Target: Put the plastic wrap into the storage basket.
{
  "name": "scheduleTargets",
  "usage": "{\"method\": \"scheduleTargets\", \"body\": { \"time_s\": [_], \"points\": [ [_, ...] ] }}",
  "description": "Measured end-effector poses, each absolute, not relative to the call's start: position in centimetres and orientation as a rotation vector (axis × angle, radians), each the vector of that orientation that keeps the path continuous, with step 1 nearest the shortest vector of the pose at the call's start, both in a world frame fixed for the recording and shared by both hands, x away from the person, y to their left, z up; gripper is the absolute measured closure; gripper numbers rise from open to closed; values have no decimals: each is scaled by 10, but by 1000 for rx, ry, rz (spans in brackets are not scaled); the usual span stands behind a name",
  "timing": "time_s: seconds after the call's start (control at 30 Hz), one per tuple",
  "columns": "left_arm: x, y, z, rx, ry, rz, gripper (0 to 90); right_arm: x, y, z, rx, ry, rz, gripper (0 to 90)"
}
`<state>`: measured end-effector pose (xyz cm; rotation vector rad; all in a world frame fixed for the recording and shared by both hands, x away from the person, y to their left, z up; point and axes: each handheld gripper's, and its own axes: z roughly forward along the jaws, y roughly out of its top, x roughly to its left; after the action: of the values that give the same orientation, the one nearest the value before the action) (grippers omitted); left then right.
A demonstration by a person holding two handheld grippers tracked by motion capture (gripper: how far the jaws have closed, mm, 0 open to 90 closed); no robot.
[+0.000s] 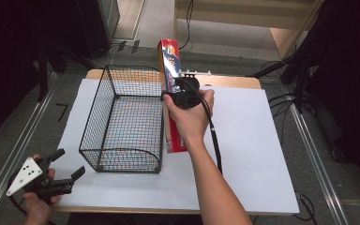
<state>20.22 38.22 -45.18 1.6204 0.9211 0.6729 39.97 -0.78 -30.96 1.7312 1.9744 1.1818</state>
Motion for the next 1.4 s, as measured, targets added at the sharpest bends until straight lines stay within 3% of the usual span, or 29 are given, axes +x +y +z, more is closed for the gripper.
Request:
{"method": "scheduleTargets", "body": {
  "time_s": [1.4],
  "points": [
    [202, 381, -452, 1628, 911, 666, 25, 404, 47, -286, 1742, 1977, 1243, 408]
  ]
}}
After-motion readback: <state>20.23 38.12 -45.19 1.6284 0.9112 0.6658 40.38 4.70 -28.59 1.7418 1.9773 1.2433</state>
